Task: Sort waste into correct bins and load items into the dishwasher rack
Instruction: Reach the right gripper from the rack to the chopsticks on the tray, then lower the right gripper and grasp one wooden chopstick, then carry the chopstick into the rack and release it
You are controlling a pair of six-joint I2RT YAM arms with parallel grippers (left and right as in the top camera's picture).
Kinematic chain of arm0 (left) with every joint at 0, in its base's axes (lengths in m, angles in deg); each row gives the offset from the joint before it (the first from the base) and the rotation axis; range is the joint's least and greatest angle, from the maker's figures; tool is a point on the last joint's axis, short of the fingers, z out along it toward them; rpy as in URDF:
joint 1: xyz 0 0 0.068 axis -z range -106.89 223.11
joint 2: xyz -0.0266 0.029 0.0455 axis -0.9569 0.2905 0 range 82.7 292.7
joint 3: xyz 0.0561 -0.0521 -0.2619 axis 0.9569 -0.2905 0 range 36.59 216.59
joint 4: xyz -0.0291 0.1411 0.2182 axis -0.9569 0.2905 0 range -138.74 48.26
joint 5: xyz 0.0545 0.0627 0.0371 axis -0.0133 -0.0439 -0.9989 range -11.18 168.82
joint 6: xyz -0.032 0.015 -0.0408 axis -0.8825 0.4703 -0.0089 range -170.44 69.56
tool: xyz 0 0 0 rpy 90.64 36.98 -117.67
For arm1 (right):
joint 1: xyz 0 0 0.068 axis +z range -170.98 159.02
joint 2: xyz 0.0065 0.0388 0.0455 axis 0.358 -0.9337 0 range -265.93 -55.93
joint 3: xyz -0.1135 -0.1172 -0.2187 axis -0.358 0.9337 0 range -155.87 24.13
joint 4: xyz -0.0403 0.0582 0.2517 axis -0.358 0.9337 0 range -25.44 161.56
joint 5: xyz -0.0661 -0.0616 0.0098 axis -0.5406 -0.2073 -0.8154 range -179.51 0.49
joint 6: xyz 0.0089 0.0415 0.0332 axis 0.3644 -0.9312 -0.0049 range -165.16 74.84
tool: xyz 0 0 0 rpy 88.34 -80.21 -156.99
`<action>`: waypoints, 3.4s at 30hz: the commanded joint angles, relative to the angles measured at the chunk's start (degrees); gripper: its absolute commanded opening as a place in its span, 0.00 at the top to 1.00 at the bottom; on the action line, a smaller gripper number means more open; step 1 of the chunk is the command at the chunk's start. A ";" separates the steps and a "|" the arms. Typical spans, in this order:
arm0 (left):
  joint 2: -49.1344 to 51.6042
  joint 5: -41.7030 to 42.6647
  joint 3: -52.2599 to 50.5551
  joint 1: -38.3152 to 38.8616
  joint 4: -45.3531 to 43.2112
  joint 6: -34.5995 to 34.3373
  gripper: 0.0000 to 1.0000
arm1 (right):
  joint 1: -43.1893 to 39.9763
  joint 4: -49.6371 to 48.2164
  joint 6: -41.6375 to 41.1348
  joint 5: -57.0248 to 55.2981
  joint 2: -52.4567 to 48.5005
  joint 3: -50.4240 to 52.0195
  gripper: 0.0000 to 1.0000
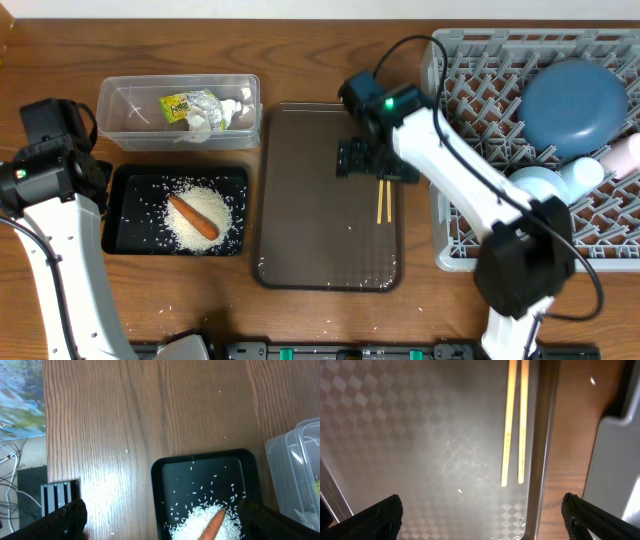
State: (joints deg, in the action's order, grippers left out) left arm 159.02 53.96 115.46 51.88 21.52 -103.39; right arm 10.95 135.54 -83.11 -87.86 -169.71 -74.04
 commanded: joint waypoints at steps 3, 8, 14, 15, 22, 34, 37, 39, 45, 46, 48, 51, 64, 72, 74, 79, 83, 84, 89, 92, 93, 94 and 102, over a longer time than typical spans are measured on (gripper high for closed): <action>0.09 -1.31 0.04 -0.24 0.22 -0.94 0.01 | -1.20 1.60 6.21 1.14 -4.00 -6.93 0.01; 0.09 -1.31 0.04 -0.24 0.20 -0.94 0.01 | -0.98 -3.52 6.34 -1.33 -5.73 -6.93 0.01; 0.09 -1.31 0.04 -0.24 0.22 -0.94 0.01 | -0.74 -8.00 4.17 -1.60 -6.25 -6.71 0.01; 0.09 -1.31 0.04 -0.24 0.20 -0.94 0.01 | -0.52 -8.55 4.39 -1.90 -6.25 -6.60 0.01; 0.09 -1.31 0.04 -0.24 0.22 -0.94 0.01 | 1.49 -9.86 4.15 -5.97 -6.36 -4.66 0.01; 0.09 -1.31 0.04 -0.24 0.22 -0.94 0.01 | 0.98 -13.22 -1.42 -7.96 -6.36 4.70 0.01; 0.09 -1.31 0.04 -0.24 0.22 -0.94 0.01 | 1.09 -13.66 -1.42 -4.94 -6.36 5.22 0.04; 0.09 -1.31 0.04 -0.24 0.22 -0.94 0.01 | 1.29 -14.32 -1.38 -4.68 -6.36 5.22 0.07; 0.09 -1.31 0.04 -0.24 0.22 -0.94 0.01 | 1.55 -16.17 -0.98 -4.59 -7.98 5.40 0.17; 0.09 -1.31 0.04 -0.24 0.20 -0.94 0.01 | 1.55 -16.09 -0.96 -4.44 -8.41 5.40 0.13; 0.09 -1.31 0.04 -0.24 0.22 -0.94 0.01 | 1.53 -15.69 -1.01 -4.42 -9.57 5.40 0.11; 0.09 -1.31 0.04 -0.24 0.22 -0.94 0.01 | 1.40 -15.74 -1.14 -4.39 -11.06 5.40 0.11; 0.09 -1.31 0.04 -0.24 0.22 -0.94 0.01 | 1.16 -15.98 -0.76 -4.42 -12.92 5.40 0.29; 0.09 -1.31 0.04 -0.24 0.22 -0.94 0.01 | 2.08 -19.45 -1.16 -4.39 -12.92 10.05 0.68; 0.09 -1.31 0.04 -0.24 0.22 -0.94 0.01 | 2.32 -20.55 -1.90 -4.39 -12.92 11.74 0.77; 0.09 -1.31 0.04 -0.24 0.22 -0.94 0.01 | 2.25 -20.81 -2.71 -3.63 -12.85 13.05 0.99; 0.09 -1.31 0.04 -0.24 0.20 -0.94 0.01 | 1.55 -18.21 -1.77 -3.08 -12.02 10.01 0.99; 0.09 -1.31 0.04 -0.24 0.22 -0.94 0.01 | 1.25 -16.98 -0.98 -3.08 -11.69 8.76 0.99; 0.09 -1.31 0.04 -0.24 0.22 -0.94 0.01 | -2.08 -7.28 3.91 -3.08 -9.18 -1.81 0.99; 0.09 -1.31 0.04 -0.24 0.22 -0.94 0.01 | -4.79 -1.11 7.89 -3.02 -7.69 -9.94 0.99; 0.09 -1.31 0.04 -0.24 0.22 -0.94 0.01 | -5.81 0.68 9.01 -3.17 -7.34 -12.46 0.99; 0.09 -1.31 0.04 -0.24 0.22 -0.94 0.01 | -6.80 2.05 9.94 -3.17 -6.84 -14.49 0.99; 0.09 -1.31 0.04 -0.24 0.22 -0.94 0.00 | -17.16 6.03 25.05 -2.67 -5.03 -23.54 0.99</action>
State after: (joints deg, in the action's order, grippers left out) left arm 159.04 53.96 115.46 51.88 21.52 -103.39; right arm -3.33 141.27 -67.99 -90.57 -175.80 -96.22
